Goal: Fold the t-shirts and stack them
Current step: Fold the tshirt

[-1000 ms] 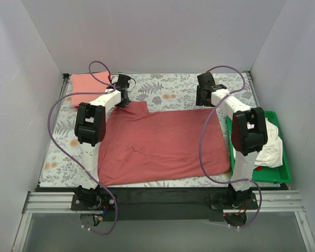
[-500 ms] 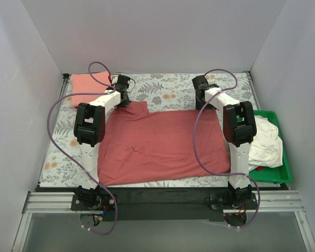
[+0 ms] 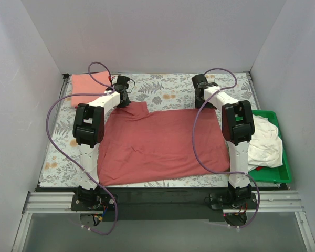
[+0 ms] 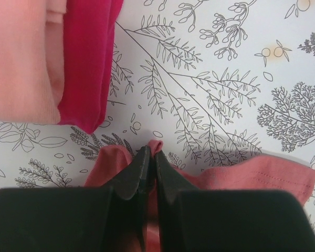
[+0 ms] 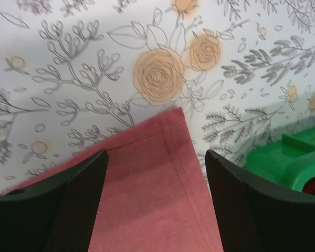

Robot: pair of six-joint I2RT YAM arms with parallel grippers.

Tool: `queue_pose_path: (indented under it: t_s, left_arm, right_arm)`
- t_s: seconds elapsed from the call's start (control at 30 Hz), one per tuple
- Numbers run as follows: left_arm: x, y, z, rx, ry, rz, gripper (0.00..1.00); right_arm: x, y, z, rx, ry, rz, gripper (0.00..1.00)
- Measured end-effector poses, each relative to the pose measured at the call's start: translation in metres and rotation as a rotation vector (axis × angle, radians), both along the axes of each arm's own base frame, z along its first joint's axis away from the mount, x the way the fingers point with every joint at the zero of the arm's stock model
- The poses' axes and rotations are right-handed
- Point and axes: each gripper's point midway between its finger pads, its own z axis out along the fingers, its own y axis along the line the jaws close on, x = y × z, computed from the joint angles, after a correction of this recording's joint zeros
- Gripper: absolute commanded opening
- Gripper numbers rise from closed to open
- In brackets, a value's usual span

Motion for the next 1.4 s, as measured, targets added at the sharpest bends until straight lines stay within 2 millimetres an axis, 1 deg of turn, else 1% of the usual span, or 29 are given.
queue_pose_path:
  t_s: [0.1,0.27,0.33,0.43,0.5,0.6,0.63,0.7,0.73,0.8,0.87,0.93,1.07,1.2,1.23,1.3,1.4]
  left_arm:
    - [0.000,-0.001,0.002,-0.002,-0.003,-0.004,0.00]
    - [0.000,0.000,0.003,0.000,-0.005,-0.006,0.00]
    - [0.001,-0.001,0.003,-0.001,-0.005,-0.007,0.00]
    - [0.001,-0.001,0.003,-0.001,-0.005,-0.007,0.00]
    - [0.000,-0.001,0.003,0.000,-0.005,-0.008,0.00]
    - [0.001,0.000,0.003,0.001,-0.006,-0.009,0.00]
    - [0.001,0.000,0.003,0.001,-0.005,-0.009,0.00]
    - [0.001,0.000,0.003,0.002,-0.006,-0.009,0.00]
    - [0.001,0.000,0.004,0.001,-0.007,-0.009,0.00]
    - [0.001,0.000,0.004,0.001,-0.007,-0.009,0.00]
    - [0.001,0.000,0.003,0.001,-0.008,-0.009,0.00]
    - [-0.001,0.000,0.003,0.002,-0.006,-0.009,0.00]
    - [-0.002,0.001,0.008,0.001,-0.013,-0.008,0.00]
    - [-0.001,0.001,0.014,-0.001,-0.029,-0.007,0.00]
    - [0.000,0.001,0.015,-0.001,-0.031,-0.007,0.00]
    - [0.000,0.001,0.016,-0.001,-0.035,-0.007,0.00]
    - [0.000,0.001,0.018,-0.003,-0.039,-0.007,0.00]
  right_arm:
    - [0.012,0.006,0.002,0.034,-0.022,0.000,0.81]
    - [0.026,0.014,0.012,0.069,-0.063,0.003,0.80]
    - [0.028,0.015,0.010,0.075,-0.064,0.000,0.80]
    - [0.026,0.016,-0.003,0.074,-0.040,-0.001,0.80]
    - [0.030,0.017,-0.003,0.077,-0.049,-0.001,0.79]
    - [0.030,0.018,-0.004,0.077,-0.050,-0.002,0.73]
    - [0.030,0.018,-0.005,0.077,-0.052,-0.002,0.67]
    - [0.030,0.017,-0.006,0.077,-0.060,-0.009,0.63]
    - [0.030,0.016,-0.006,0.074,-0.064,-0.011,0.60]
    - [0.025,0.012,-0.007,0.059,-0.062,-0.020,0.56]
    - [0.020,0.008,-0.007,0.042,-0.057,-0.028,0.50]
    - [0.016,0.004,-0.008,0.026,-0.054,-0.036,0.41]
    - [0.013,0.002,-0.009,0.014,-0.044,-0.042,0.33]
    - [0.011,0.000,-0.011,0.008,-0.033,-0.044,0.15]
    - [0.011,0.000,-0.012,0.006,-0.032,-0.044,0.08]
    - [0.011,0.000,-0.013,0.005,-0.031,-0.046,0.01]
    - [0.011,0.000,-0.013,0.005,-0.031,-0.047,0.01]
